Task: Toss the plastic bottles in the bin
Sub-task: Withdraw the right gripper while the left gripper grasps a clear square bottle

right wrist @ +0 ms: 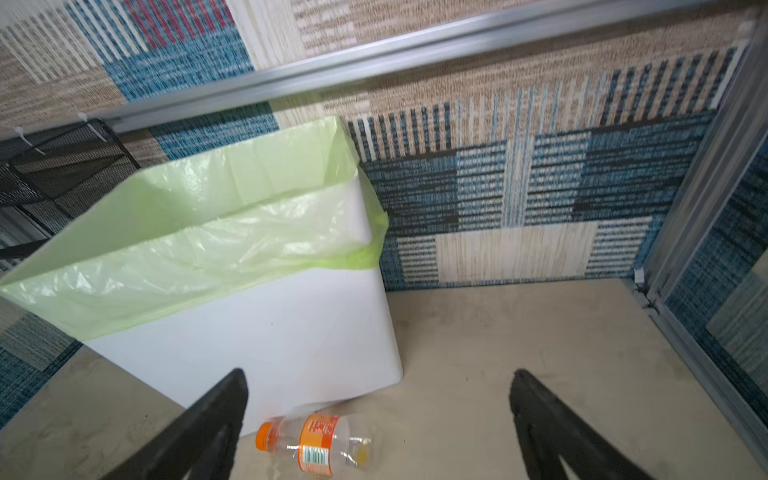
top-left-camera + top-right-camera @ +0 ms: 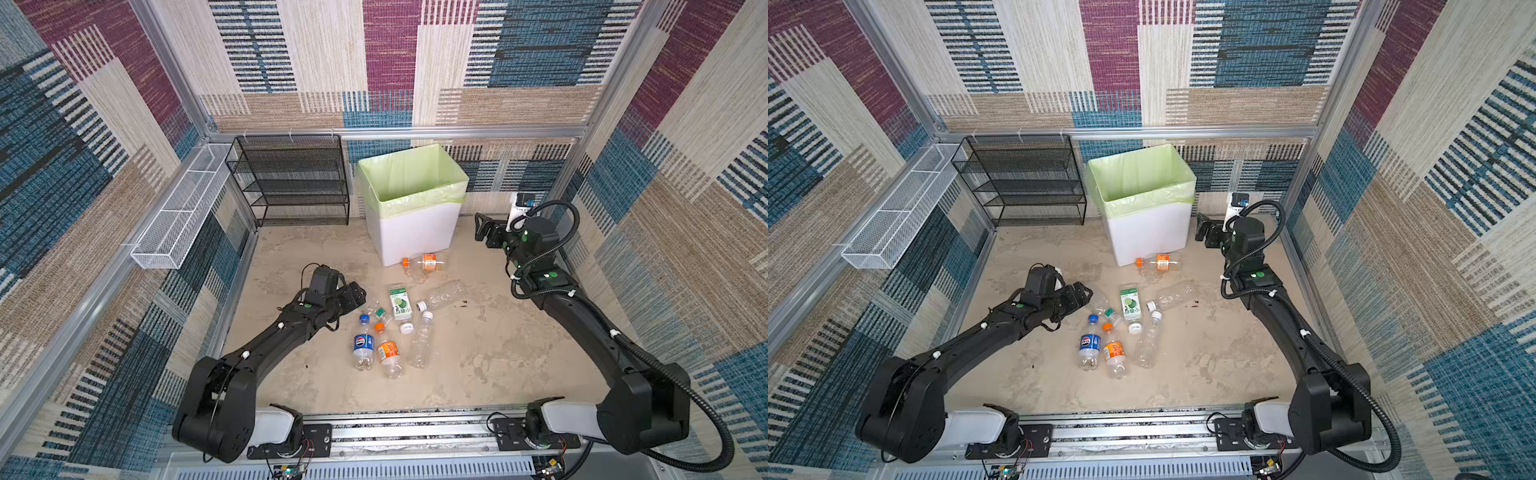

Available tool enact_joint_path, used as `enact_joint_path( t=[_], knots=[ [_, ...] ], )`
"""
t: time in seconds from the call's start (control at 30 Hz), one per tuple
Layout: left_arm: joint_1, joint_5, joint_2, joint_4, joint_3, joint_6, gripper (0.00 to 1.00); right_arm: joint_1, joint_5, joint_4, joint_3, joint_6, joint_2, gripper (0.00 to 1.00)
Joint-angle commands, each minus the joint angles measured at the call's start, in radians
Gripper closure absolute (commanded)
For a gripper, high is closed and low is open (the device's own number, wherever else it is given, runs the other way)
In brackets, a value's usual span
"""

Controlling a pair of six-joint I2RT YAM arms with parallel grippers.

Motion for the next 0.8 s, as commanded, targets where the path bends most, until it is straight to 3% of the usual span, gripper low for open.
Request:
enact_joint_path(
  t=[0.0,0.37,0.77],
  knots=[
    [-0.002,0.002,0.047,-0.022,0.051,-0.048,0.14,-0.008,-0.013,-0.005,-0.054,0.054,-0.029,0.01],
    [-0.008,0.047,0.272,-0.051,0.197,-0.087,0.13,-0.037,-0.027,-0.005,-0.104,0.063,-0.068,0.01],
    [-0.008,0.119,0.513,-0.183,0.458,0.104,0.18,-0.052,-0.001,-0.018,-0.121,0.077,-0.091,0.01]
  ],
)
